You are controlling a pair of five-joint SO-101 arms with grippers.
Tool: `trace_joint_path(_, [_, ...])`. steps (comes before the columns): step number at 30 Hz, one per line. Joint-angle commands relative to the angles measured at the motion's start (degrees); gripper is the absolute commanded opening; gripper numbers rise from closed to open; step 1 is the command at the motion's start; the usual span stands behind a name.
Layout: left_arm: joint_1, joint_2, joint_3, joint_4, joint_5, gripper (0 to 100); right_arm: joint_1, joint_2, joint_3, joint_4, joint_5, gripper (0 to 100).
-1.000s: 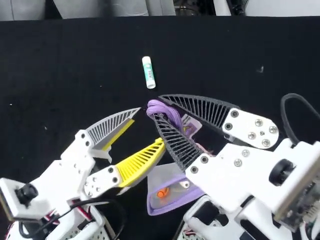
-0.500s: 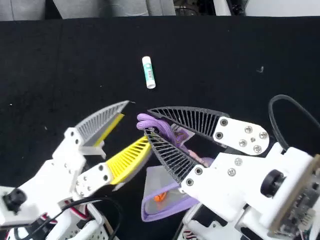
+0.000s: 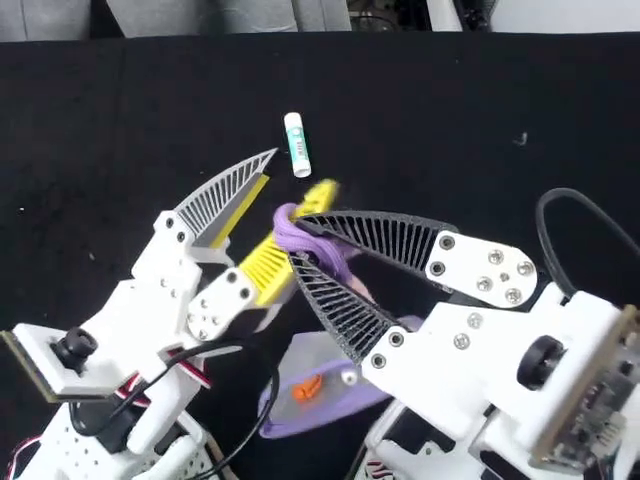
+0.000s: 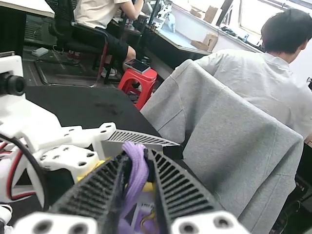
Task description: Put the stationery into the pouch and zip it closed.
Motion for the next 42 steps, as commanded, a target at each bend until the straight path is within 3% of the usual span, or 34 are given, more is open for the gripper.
trace_joint_path(1, [-0.7,-0.7,-2.9,-1.1,0.4,2,-0.4,2.0,-0.1,0.3,1.3,1.5])
trace_joint_path(8, [-1.4,-6.9,-3.3,-1.1,-0.1,3,-0.4,1.9,-0.1,-0.4,1.4,3.8])
trace_joint_path(14, [-5.1,-6.9,-3.6,-1.4,-0.1,3,-0.4,-0.3,-0.1,-0.4,1.3,25.1])
trace_joint_path(18, [-6.7,-5.1,-4.5,-1.4,-0.1,3,-0.7,-5.5,0.0,-0.4,1.4,33.5])
trace_joint_path(26, [-7.1,9.8,-12.1,-1.1,-0.1,3,-0.4,-11.8,-0.2,-1.6,1.5,34.2])
trace_joint_path(32, [-15.3,11.0,-12.8,-1.5,-0.1,3,0.2,-11.9,-6.3,-1.1,1.4,33.9])
trace_joint_path(38, [-27.3,11.0,-16.0,-1.4,0.4,3,14.2,-11.4,-3.2,-3.4,1.4,33.9])
trace_joint_path(42, [-29.3,11.0,-16.0,-1.4,0.4,3,20.0,-11.4,7.1,-9.6,1.4,33.9])
